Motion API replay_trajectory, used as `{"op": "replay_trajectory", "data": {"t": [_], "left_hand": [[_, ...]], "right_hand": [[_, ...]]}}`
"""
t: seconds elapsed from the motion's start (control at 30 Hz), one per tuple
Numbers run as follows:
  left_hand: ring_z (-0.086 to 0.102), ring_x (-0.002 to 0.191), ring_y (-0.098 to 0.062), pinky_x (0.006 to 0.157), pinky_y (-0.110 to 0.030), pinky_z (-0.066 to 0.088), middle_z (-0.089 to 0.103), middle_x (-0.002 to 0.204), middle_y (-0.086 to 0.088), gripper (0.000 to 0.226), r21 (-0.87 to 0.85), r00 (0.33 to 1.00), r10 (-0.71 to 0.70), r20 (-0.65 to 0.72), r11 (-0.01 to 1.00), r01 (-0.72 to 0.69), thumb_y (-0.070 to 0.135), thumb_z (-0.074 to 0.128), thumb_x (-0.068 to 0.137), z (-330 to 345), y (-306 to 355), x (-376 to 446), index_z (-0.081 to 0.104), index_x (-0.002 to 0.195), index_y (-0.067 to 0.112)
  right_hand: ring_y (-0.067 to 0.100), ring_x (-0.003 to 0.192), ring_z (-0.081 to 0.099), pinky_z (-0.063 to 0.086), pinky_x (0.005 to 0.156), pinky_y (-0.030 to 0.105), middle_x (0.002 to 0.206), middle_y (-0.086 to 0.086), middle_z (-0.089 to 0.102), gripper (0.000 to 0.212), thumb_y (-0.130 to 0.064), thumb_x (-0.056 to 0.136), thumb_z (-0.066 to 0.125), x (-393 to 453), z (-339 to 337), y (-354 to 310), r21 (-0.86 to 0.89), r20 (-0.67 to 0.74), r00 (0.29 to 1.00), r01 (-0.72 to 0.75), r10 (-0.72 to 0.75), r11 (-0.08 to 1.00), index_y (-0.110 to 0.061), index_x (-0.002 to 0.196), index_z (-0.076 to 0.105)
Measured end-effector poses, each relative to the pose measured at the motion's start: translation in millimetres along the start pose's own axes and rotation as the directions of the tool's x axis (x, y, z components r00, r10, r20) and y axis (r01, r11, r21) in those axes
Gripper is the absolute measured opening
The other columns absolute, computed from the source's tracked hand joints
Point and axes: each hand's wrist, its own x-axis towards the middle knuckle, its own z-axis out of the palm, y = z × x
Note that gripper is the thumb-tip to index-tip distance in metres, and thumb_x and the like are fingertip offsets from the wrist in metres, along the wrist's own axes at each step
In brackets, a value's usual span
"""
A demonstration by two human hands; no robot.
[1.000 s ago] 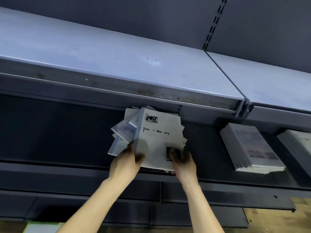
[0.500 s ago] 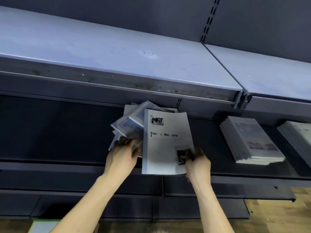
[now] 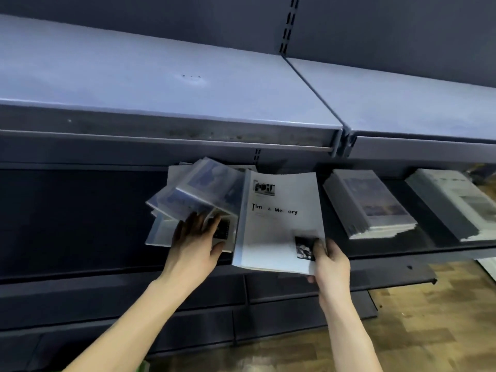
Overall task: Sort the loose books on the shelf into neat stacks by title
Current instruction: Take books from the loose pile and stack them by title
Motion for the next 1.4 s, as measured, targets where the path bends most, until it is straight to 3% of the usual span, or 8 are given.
{"op": "replay_trajectory", "data": {"t": [0.1, 0.23, 0.33, 0.6, 0.77, 1.13, 1.23, 1.4], "left_hand": [[0.035, 0.139, -0.027, 0.111, -0.050, 0.034, 0.038, 0.151, -0.002, 0.063, -0.017, 1.000, 0.027, 0.004, 0.999, -0.027, 0.034, 0.061, 0.089, 2.0, 15.6, 3.4, 0.037, 0.147, 0.023], [0.039, 0.137, -0.031, 0.106, -0.050, 0.041, 0.042, 0.149, -0.006, 0.061, -0.031, 0.998, 0.054, 0.043, 0.998, -0.053, 0.037, 0.061, 0.089, 8.3, 45.7, 8.9, 0.042, 0.145, 0.021], [0.040, 0.135, -0.031, 0.102, -0.045, 0.044, 0.035, 0.153, -0.005, 0.060, -0.078, 0.995, 0.045, 0.090, 0.996, -0.038, 0.042, 0.053, 0.094, 15.2, 80.6, 13.3, 0.036, 0.148, 0.024], [0.040, 0.134, -0.030, 0.106, -0.045, 0.039, 0.028, 0.157, -0.003, 0.058, -0.152, 0.984, 0.133, 0.119, 0.982, -0.114, 0.039, 0.051, 0.096, 27.2, 187.7, 22.2, 0.032, 0.150, 0.029], [0.035, 0.137, -0.029, 0.112, -0.046, 0.033, 0.038, 0.151, -0.008, 0.056, -0.130, 0.961, 0.261, 0.088, 0.960, -0.248, 0.035, 0.057, 0.093, 44.4, 254.8, 21.7, 0.042, 0.146, 0.023], [0.041, 0.134, -0.030, 0.110, -0.048, 0.036, 0.046, 0.145, -0.011, 0.054, -0.101, 0.920, 0.389, 0.055, 0.919, -0.382, 0.032, 0.062, 0.091, 80.3, 374.5, 6.4, 0.049, 0.141, 0.016], [0.034, 0.140, -0.030, 0.113, -0.049, 0.034, 0.042, 0.149, -0.012, 0.056, -0.106, 0.919, 0.386, 0.081, 0.920, -0.377, 0.034, 0.059, 0.093, 89.6, 399.9, 0.2, 0.046, 0.144, 0.018], [0.025, 0.145, -0.028, 0.117, -0.047, 0.027, 0.035, 0.153, -0.009, 0.056, -0.110, 0.911, 0.398, 0.108, 0.916, -0.386, 0.035, 0.057, 0.095, 102.2, 435.4, 2.1, 0.041, 0.147, 0.020]], "right_hand": [[0.016, 0.055, 0.049, 0.040, 0.040, 0.028, 0.082, 0.006, 0.065, 0.024, -0.020, 0.104, 0.047, 0.8, -24.6, 1.4, 0.069, -0.048, 0.998, -0.040, 0.043, 0.997, -0.013, 0.119, 0.065], [0.012, 0.054, 0.051, 0.038, 0.037, 0.025, 0.080, 0.004, 0.067, 0.023, -0.018, 0.105, 0.047, -1.5, -63.5, 0.6, 0.119, -0.118, 0.992, -0.028, 0.042, 0.993, -0.017, 0.109, 0.069], [0.007, 0.050, 0.050, 0.037, 0.037, 0.025, 0.076, -0.001, 0.067, 0.023, -0.019, 0.104, 0.048, -4.3, -96.8, 6.4, 0.150, -0.194, 0.980, -0.025, 0.054, 0.988, -0.021, 0.101, 0.070], [0.006, 0.048, 0.049, 0.035, 0.035, 0.023, 0.079, 0.004, 0.067, 0.025, -0.018, 0.105, 0.046, -9.3, -192.3, 29.2, 0.236, -0.355, 0.930, -0.008, 0.094, 0.972, -0.017, 0.100, 0.070], [0.001, 0.049, 0.053, 0.038, 0.037, 0.023, 0.083, -0.001, 0.070, 0.024, -0.017, 0.104, 0.047, -12.0, -255.4, 42.6, 0.254, -0.431, 0.894, -0.011, 0.123, 0.967, -0.019, 0.106, 0.070], [0.008, 0.046, 0.047, 0.035, 0.035, 0.024, 0.077, 0.001, 0.067, 0.026, -0.014, 0.103, 0.046, -8.7, -368.5, 78.9, 0.287, -0.476, 0.864, -0.024, 0.164, 0.958, -0.016, 0.106, 0.072], [0.008, 0.047, 0.047, 0.035, 0.035, 0.024, 0.076, 0.001, 0.067, 0.027, -0.013, 0.103, 0.046, -9.0, -391.1, 86.1, 0.293, -0.490, 0.856, -0.017, 0.165, 0.956, -0.022, 0.099, 0.072], [0.007, 0.048, 0.049, 0.035, 0.036, 0.022, 0.079, 0.002, 0.069, 0.026, -0.013, 0.103, 0.046, -1.5, -418.6, 94.5, 0.319, -0.501, 0.842, -0.034, 0.199, 0.947, -0.016, 0.105, 0.072]]}}
